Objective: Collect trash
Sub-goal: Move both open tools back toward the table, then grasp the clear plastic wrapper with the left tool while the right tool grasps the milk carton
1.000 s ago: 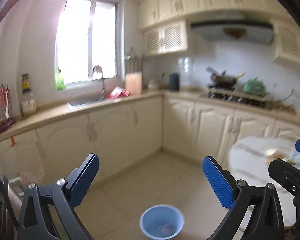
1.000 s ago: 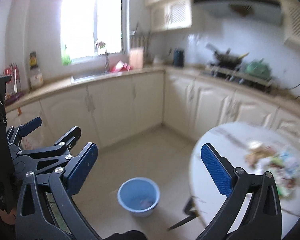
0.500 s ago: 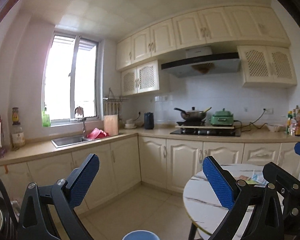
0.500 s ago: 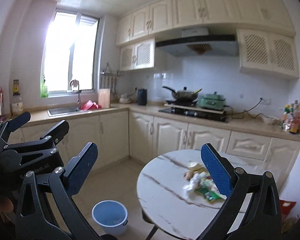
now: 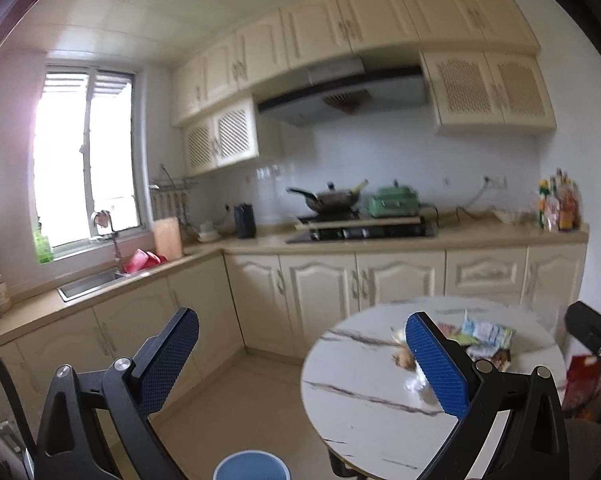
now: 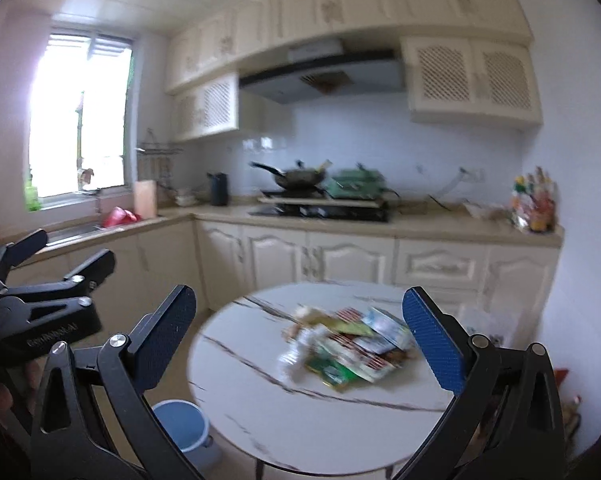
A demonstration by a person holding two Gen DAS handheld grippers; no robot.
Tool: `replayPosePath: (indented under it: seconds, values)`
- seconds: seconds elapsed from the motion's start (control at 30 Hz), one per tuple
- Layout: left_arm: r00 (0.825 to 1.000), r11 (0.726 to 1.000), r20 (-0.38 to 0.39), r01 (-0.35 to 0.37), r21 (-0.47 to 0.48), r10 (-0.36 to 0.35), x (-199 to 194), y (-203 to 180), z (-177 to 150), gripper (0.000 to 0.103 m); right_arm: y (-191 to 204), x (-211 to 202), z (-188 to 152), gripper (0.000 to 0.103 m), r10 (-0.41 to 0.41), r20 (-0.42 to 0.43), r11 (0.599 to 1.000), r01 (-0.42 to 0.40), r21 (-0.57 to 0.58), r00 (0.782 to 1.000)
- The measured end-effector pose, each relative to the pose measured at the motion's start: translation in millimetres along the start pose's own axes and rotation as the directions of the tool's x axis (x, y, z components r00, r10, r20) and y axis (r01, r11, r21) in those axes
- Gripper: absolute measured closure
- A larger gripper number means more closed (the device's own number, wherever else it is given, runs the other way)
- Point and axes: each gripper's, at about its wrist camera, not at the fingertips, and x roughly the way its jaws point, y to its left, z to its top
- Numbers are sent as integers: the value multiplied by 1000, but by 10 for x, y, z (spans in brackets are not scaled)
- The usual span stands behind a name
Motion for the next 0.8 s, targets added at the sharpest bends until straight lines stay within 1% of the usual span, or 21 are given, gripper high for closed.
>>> replayPosePath:
  seconds: [0.07, 0.17, 0.2, 0.27, 0.3, 0.33, 0.37, 0.4, 0.43, 0.47, 0.5, 0.57, 0.63, 0.67, 0.7, 0.77, 0.8]
  values:
    - [999, 1000, -39, 25, 2, -25, 186, -42, 34, 1, -164, 122, -73, 0, -23, -33, 1000, 23, 19, 999]
    - [991, 997, -119, 70, 15, -68, 635, -140, 109, 1, -447, 432, -261, 0, -55, -115, 997, 61, 53, 992]
    - [986, 996, -147, 85, 25, -80, 820, -189, 166, 1, -506, 513, -315, 0, -62, -135, 996, 71, 60, 989]
    - [972, 993, -214, 110, 44, -98, 1135, -316, 83, 1, -626, 701, -442, 0, -70, -182, 994, 85, 75, 981]
    - [966, 991, -237, 122, 47, -107, 1284, -356, 139, 1, -697, 824, -514, 0, -74, -212, 992, 94, 84, 975]
    - [954, 988, -271, 146, 49, -127, 1565, -418, 248, 1, -762, 953, -585, 0, -81, -244, 990, 106, 89, 966]
    - [944, 985, -300, 163, 51, -141, 1694, -479, 205, 1, -797, 1028, -633, 0, -84, -261, 990, 111, 91, 962]
    - [933, 982, -324, 184, 52, -157, 1844, -544, 211, 1, -862, 1173, -709, 0, -89, -293, 988, 122, 96, 952]
    - [924, 978, -344, 199, 53, -169, 2024, -597, 320, 1, -904, 1281, -765, 0, -91, -319, 987, 129, 101, 944]
    - [911, 974, -370, 219, 56, -184, 2187, -663, 336, 1, -919, 1350, -805, 0, -89, -333, 986, 131, 104, 939]
    - [897, 970, -396, 237, 58, -196, 2378, -712, 389, 1, -969, 1484, -871, 0, -87, -361, 985, 135, 108, 929]
    - [877, 964, -434, 257, 65, -204, 2740, -835, 469, 1, -1025, 1636, -930, 0, -89, -393, 983, 143, 111, 915]
    - [856, 958, -469, 279, 63, -218, 3008, -928, 507, 1, -1090, 1809, -994, 0, -90, -426, 982, 152, 115, 900]
    - [846, 954, -481, 293, 57, -231, 3105, -966, 517, 1, -1109, 1853, -988, 0, -87, -432, 982, 151, 116, 898]
    - [832, 950, -497, 310, 48, -247, 3229, -1008, 519, 1, -1143, 1927, -1010, 0, -86, -442, 982, 151, 115, 893]
    - [816, 946, -522, 321, 48, -250, 3424, -1074, 508, 1, -1166, 2011, -1033, 0, -89, -454, 981, 157, 114, 887]
    - [810, 944, -528, 327, 46, -255, 3500, -1092, 495, 1, -1198, 2067, -1054, 0, -88, -463, 981, 158, 115, 882]
